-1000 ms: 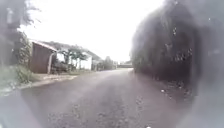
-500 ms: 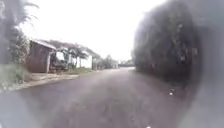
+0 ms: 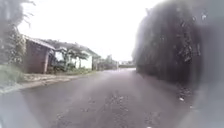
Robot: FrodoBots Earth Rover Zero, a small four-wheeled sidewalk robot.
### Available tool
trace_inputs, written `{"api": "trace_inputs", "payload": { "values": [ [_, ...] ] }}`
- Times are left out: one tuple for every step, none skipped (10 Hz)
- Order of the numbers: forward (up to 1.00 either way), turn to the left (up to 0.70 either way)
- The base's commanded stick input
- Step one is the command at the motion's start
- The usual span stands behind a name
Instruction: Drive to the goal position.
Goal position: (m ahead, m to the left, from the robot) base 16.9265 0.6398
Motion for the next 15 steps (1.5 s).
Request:
{"api": "trace_inputs", "payload": {
  "values": [
    [0.70,0.00],
    [0.70,0.00],
    [0.70,0.00],
    [0.70,0.00],
    [0.70,0.00],
    [0.70,0.00],
    [0.70,0.00],
    [0.70,0.00],
    [0.70,0.00],
    [0.70,-0.17],
    [0.70,-0.35],
    [0.70,-0.32],
    [0.70,-0.13],
    [0.70,0.00],
    [0.70,0.00]
  ]
}}
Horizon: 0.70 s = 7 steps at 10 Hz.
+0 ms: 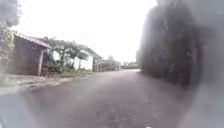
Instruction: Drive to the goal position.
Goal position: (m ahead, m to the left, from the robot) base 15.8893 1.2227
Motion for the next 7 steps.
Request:
{"api": "trace_inputs", "payload": {
  "values": [
    [0.70,0.00],
    [0.70,0.00],
    [0.70,0.00],
    [0.70,0.00],
    [0.70,0.00],
    [0.70,0.00],
    [0.70,0.00]
  ]
}}
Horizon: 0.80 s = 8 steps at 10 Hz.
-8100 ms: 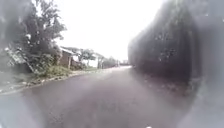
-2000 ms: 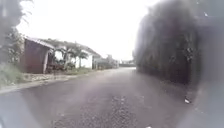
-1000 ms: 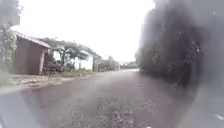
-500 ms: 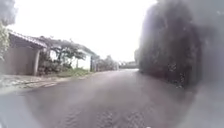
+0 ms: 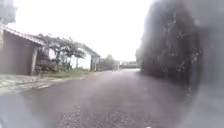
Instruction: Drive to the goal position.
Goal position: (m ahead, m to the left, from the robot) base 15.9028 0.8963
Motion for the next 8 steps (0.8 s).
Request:
{"api": "trace_inputs", "payload": {
  "values": [
    [0.70,0.00],
    [0.70,0.00],
    [0.70,0.00],
    [0.70,0.00],
    [0.70,0.00],
    [0.70,0.00],
    [0.70,0.00],
    [0.70,0.00]
  ]
}}
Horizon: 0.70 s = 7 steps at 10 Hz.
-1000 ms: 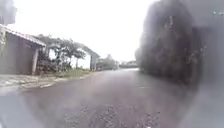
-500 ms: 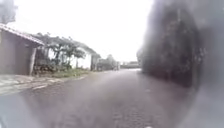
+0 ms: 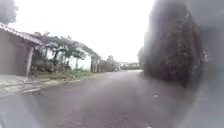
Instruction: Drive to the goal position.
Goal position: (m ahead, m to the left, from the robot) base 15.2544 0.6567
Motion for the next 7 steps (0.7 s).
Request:
{"api": "trace_inputs", "payload": {
  "values": [
    [0.70,-0.20],
    [0.70,-0.31],
    [0.70,-0.15],
    [0.70,0.00],
    [0.70,0.00],
    [0.70,0.00],
    [0.70,0.00]
  ]
}}
